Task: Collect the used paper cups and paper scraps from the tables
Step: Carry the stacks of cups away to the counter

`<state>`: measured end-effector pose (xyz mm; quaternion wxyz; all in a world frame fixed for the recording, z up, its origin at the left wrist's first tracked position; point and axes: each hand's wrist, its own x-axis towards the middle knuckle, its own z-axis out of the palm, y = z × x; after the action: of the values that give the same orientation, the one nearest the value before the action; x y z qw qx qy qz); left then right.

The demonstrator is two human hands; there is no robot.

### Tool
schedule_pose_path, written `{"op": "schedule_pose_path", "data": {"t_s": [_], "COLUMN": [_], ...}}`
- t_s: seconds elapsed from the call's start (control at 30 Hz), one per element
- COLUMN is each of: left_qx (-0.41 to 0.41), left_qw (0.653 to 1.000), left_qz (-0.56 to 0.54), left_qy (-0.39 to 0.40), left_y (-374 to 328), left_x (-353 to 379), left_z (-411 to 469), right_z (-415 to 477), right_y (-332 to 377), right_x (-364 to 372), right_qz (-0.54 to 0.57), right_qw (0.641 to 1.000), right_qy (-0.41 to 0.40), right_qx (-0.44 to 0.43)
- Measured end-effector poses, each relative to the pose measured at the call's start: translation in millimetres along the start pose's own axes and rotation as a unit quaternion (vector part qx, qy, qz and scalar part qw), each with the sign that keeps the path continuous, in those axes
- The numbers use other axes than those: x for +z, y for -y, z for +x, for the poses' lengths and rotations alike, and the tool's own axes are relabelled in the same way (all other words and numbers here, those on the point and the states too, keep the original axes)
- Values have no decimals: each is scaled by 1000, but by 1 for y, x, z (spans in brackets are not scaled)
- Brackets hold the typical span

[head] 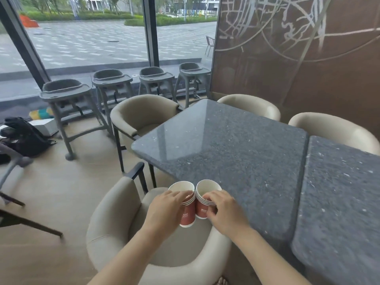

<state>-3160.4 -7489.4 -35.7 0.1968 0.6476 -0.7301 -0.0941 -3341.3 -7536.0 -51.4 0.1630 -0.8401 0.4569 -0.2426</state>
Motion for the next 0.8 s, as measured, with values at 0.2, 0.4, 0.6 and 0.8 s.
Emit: {"op": "schedule_pose_path", "data": {"t_s": [0.2,0.4,0.6,0.8], "left_qx": [24,60,113,182], "left_qw": [999,997,992,980], "left_qz": [-32,-56,-47,-67], "left_qy": [2,11,6,44], "left_y": [-4,-27,-64,-129], "left_x": [-2,14,31,55], "left_z": [-59,-85,-92,-105], "right_z": [-59,-113,-161,-236], "right_y": [32,36,23,1], "right_x": [7,-4,-25,-54], "right_qz": [-5,-2,-7,-29], "right_qw": [999,998,992,979], "right_qy": [-20,-30,-63,-113], "right_qx": [29,59,107,168]}}
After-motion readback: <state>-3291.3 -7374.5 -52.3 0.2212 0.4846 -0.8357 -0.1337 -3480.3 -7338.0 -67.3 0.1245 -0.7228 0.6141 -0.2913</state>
